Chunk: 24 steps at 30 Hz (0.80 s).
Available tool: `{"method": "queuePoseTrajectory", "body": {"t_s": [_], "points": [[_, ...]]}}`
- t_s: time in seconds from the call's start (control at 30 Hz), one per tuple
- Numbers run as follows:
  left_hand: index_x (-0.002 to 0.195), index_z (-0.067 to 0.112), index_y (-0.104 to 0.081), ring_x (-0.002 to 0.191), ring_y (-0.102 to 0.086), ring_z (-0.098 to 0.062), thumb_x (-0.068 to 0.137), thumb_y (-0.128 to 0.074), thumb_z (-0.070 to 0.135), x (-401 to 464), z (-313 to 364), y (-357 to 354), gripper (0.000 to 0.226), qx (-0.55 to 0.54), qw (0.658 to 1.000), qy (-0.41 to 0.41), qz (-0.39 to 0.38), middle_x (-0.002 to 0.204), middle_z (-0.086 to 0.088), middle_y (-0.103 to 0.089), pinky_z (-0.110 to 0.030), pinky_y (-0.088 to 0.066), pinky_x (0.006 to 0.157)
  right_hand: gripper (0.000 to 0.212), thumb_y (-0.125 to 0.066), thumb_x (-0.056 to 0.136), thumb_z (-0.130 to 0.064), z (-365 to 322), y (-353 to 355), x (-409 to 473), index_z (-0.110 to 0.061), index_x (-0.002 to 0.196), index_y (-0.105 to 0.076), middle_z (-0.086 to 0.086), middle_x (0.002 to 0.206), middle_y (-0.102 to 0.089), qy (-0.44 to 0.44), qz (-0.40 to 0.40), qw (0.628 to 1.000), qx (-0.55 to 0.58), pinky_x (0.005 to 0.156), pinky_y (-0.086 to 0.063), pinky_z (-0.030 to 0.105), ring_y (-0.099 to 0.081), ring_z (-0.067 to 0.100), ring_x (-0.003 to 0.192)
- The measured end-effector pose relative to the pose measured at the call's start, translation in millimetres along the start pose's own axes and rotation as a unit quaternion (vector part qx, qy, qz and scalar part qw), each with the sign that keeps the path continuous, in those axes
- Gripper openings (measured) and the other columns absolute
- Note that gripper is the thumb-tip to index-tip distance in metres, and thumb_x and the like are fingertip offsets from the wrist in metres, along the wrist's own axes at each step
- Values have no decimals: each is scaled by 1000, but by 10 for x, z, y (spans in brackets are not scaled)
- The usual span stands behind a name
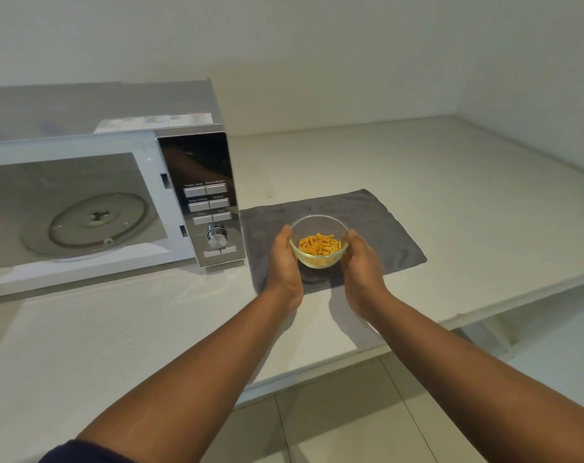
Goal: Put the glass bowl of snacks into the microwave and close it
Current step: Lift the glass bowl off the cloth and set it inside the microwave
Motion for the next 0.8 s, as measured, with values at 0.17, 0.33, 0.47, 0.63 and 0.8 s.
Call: {"method": "queuePoseTrajectory", "body": {"t_s": [0.17,0.33,0.47,0.63,0.8], "points": [[133,14,-64,111,-71,-32,102,-42,49,-247,-21,320,52,-18,1000,-9,13,118,-14,-75,-54,-53,100,54,-49,95,-48,152,-196,-322,-19,138,-62,5,138,-68,6,-19,1000,-9,114,-46,46,-63,20,127],[141,13,-57,107,-73,-24,103,-43,40,-479,103,771,49,-36,996,-60,51,124,-12,-72,-46,-55,99,29,-41,109,-21,308,-540,-651,-29,112,-68,-18,98,-77,12,-73,997,-7,76,-53,12,-71,-7,90],[128,16,-65,92,-75,-11,105,-37,29,-704,298,1135,38,-47,990,-107,78,112,-5,-77,-31,-55,83,38,-41,109,-28,494,-915,-895,-24,143,-57,-5,132,-70,-9,-105,994,-21,95,-52,25,-66,9,118],[108,19,-71,89,-73,-14,105,-38,34,-897,507,1653,36,-60,984,-124,117,94,-2,-78,-39,-50,96,34,-42,107,-23,638,-1486,-1126,-21,131,-65,1,116,-77,-19,-176,984,-28,76,-57,16,-73,8,104],[107,19,-68,85,-74,-11,106,-38,28,-1014,837,2191,31,-68,969,-157,178,89,4,-78,-27,-56,78,39,-42,106,-24,757,-2124,-1287,-24,141,-60,0,120,-75,-32,-227,972,-40,75,-57,17,-70,14,109]]}}
Point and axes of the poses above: each hand's wrist, its own x-axis towards the middle knuckle, its own y-axis out of the back of the hand, z = x × y, the point moved 9 cm from there along x, towards the middle knuckle
